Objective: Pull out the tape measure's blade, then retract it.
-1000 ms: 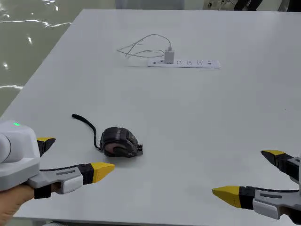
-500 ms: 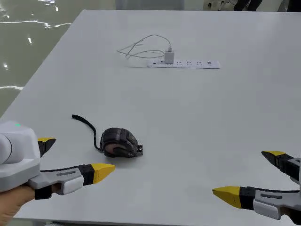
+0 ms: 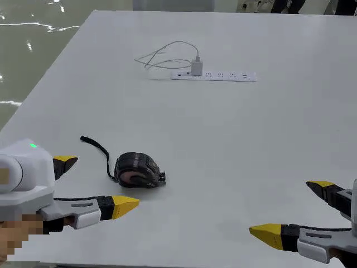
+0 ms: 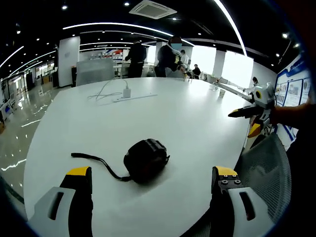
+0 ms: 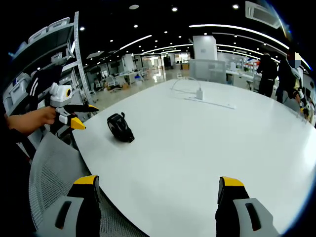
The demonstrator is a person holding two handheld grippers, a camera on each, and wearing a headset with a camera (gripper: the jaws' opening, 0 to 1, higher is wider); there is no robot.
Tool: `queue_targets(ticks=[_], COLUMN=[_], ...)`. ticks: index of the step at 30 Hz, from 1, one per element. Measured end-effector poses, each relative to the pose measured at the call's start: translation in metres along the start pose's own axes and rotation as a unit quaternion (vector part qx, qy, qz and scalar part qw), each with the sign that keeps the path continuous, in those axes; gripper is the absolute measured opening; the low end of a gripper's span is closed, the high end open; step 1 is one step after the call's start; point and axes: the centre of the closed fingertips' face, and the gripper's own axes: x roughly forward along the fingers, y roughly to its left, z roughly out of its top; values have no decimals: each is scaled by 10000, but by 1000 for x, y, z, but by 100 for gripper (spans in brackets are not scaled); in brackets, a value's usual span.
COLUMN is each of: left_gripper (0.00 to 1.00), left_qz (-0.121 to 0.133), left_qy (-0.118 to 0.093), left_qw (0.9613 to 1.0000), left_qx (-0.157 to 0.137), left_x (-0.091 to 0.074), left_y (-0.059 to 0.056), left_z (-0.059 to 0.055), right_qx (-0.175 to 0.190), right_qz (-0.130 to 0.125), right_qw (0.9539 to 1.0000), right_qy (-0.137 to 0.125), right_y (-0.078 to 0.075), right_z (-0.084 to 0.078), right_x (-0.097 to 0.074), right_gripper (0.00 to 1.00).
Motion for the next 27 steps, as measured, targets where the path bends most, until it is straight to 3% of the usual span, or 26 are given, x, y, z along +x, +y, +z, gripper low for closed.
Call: queue_targets(ticks=[6, 10, 12, 16, 17, 20, 27], left_gripper=[95, 91, 89, 81, 79, 73, 60], left_qz=[-468, -830, -871, -1153, -1364, -1502, -1859], left_qy=[100, 134, 132, 250, 302, 419, 551], left_qw=[9976, 9924, 9905, 9823, 9776, 9706, 9578], left_qx=[493, 904, 1055, 1454, 1574, 1831, 2121], left_x=[18, 31, 37, 46, 48, 55, 67], left_y=[0, 0, 4, 5, 1, 3, 4], left_z=[-2, -3, -3, -6, -8, -12, -15], right_qx=[9, 22, 22, 31, 33, 35, 29], right_qz=[-20, -34, -42, -68, -77, -92, -92], right_qw=[10000, 9999, 9999, 9999, 9998, 9998, 9996], right_qy=[58, 99, 125, 153, 163, 189, 249], right_y=[-1, -2, -2, -4, -5, -5, -6], right_z=[-2, -3, -3, -2, -2, -2, 0], right_x=[0, 1, 1, 2, 2, 3, 6], right_gripper=[99, 99, 99, 99, 99, 99, 99])
